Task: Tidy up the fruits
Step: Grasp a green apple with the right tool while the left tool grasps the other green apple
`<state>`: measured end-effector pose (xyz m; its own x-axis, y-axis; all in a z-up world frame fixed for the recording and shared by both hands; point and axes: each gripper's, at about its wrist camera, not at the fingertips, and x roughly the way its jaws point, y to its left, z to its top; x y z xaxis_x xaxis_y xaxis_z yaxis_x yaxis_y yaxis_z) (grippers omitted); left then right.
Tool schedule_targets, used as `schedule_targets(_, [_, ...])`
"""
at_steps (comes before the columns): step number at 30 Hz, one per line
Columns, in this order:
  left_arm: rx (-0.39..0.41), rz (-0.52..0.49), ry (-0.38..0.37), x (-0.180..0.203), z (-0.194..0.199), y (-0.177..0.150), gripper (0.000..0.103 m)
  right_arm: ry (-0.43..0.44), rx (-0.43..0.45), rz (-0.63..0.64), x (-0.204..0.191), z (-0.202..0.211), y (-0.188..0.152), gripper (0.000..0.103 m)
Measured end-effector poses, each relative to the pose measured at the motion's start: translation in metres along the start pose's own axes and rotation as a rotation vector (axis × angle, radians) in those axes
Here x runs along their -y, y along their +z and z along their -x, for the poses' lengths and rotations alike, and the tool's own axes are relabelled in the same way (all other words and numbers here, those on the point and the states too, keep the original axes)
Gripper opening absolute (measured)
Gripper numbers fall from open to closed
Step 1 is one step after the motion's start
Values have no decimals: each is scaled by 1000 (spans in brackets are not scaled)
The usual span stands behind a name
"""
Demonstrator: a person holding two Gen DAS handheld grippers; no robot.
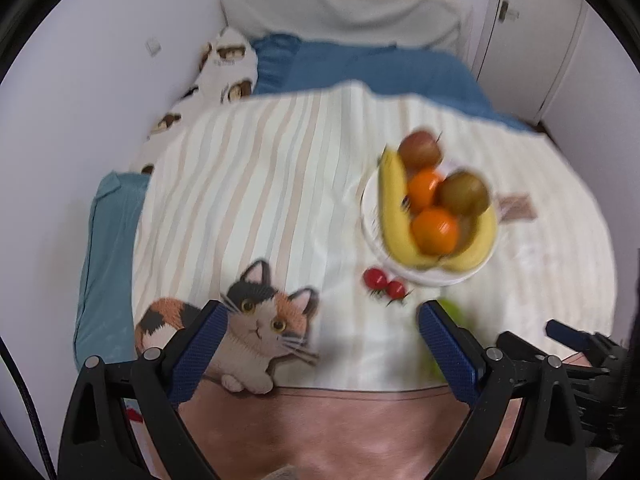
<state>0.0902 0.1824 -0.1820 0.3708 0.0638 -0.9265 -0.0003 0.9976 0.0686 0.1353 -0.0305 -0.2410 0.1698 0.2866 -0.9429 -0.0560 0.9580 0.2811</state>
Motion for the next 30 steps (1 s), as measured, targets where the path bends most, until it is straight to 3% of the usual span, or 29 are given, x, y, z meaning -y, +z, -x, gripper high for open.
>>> schedule_targets(2, [-46,-17,17,1,-21,-5,98,-6,-42,-17,4,-30,-7,88])
schedule_targets(6, [-90,-49,38,3,-48,-8,98,3,-130,-57,7,-82,-19,88])
schedule_targets(9, [-123,-69,37,7,-67,-10,98,-12,-145,-53,6,-104,-24,85])
schedule_targets(11, [-141,-81,28,12,-76,-10,98,-52,-117,-26,5,-110,-28,75])
schedule_targets(13, [-161,-91,9,20,-84,-9,98,-68,-105,0,6,-110,-30,63])
schedule_targets(19, [-219,-139,-73,54,-101,-3,98,-84,-106,46,20,-93,-44,62])
schedule_targets(30, [-361,-283,-207,132,-154,-4,98,-91,-72,-24,69,-49,-50,57])
